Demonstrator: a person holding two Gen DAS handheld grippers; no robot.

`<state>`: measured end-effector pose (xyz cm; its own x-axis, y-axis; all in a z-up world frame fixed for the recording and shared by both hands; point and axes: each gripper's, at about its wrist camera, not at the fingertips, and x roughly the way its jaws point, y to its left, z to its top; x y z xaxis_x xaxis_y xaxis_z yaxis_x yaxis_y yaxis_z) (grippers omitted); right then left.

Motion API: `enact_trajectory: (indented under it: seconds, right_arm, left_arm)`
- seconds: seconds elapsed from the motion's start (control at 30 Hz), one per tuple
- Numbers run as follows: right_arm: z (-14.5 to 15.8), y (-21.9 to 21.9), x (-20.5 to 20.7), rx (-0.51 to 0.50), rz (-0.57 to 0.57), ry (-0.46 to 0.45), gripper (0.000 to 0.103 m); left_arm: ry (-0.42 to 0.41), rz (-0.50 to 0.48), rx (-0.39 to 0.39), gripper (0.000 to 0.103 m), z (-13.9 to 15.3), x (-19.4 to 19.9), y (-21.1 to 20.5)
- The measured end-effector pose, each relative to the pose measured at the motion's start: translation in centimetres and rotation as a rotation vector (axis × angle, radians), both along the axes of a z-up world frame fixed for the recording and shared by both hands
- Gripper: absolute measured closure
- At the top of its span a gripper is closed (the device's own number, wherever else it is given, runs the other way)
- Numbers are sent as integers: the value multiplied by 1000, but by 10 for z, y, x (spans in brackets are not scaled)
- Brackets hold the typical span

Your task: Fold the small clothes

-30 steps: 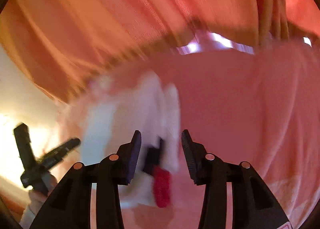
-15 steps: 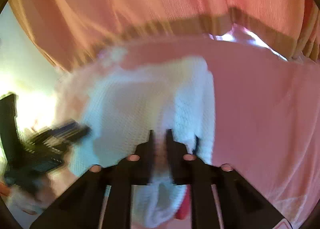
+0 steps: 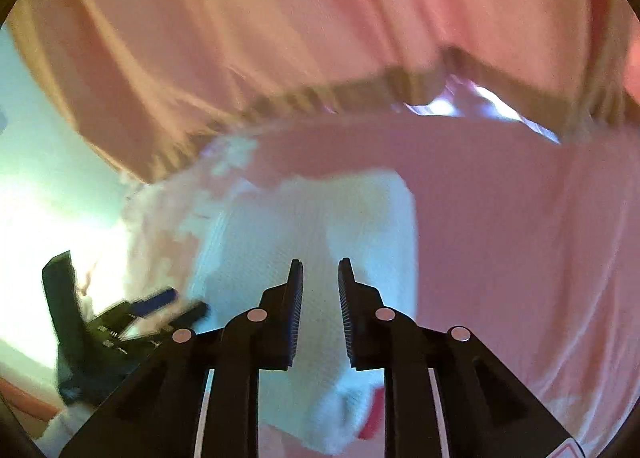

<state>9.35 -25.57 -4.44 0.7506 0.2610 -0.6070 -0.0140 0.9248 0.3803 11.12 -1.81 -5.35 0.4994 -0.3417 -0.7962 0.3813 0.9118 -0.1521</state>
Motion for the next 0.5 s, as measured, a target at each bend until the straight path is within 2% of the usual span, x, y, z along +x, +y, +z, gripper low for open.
enact_trajectory:
  seconds: [0.1,0.27,0.33,0.4,0.47,0.5]
  right_arm:
    - [3,19,37,-15,64,43,86]
    - [-18,73,103,-72,188,165,86]
    - [-39,93,132,-151,193,221,87]
    - [-45,96,141,-153,192,206,88]
    - [-35,90,140,-124,173,212,88]
    - [-22,81,129,-96,156,184,88]
  left_arm:
    - [22,13,8,35,-4,5,-1]
    - [40,17,24,33,-9,10,-7]
    - [42,15,28,33,-9,11,-7]
    - [49,18,34,33,-12,14,-7]
    - [64,18,32,29,-14,17,-6]
    - [71,20,29,29,-15,18,-6]
